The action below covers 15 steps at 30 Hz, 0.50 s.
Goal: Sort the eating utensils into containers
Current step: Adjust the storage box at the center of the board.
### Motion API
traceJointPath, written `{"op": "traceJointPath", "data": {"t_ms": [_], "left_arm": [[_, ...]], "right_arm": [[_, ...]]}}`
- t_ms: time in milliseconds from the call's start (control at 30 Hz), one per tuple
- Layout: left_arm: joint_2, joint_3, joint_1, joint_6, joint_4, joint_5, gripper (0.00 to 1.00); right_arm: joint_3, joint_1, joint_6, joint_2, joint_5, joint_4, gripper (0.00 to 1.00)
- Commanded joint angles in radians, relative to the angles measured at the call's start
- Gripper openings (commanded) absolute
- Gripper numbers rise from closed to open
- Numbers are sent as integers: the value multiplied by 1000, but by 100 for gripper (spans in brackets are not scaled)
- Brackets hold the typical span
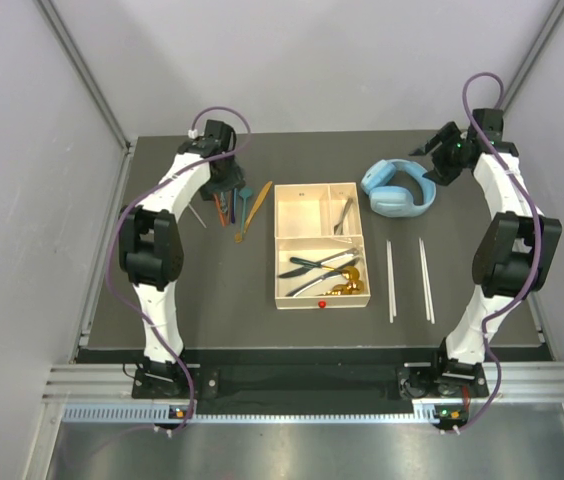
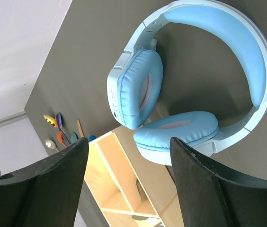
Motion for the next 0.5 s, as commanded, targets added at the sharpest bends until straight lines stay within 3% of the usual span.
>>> {"op": "traceJointPath", "data": {"t_ms": [0,467], "left_arm": [[-77,-30,8,-5,20,-16,73],[-99,-62,8,-19,32,-5,73]], "right_arm": [[12,8,-20,-43,11,6,70],[-25,8,-20,-84,17,19,70]]}}
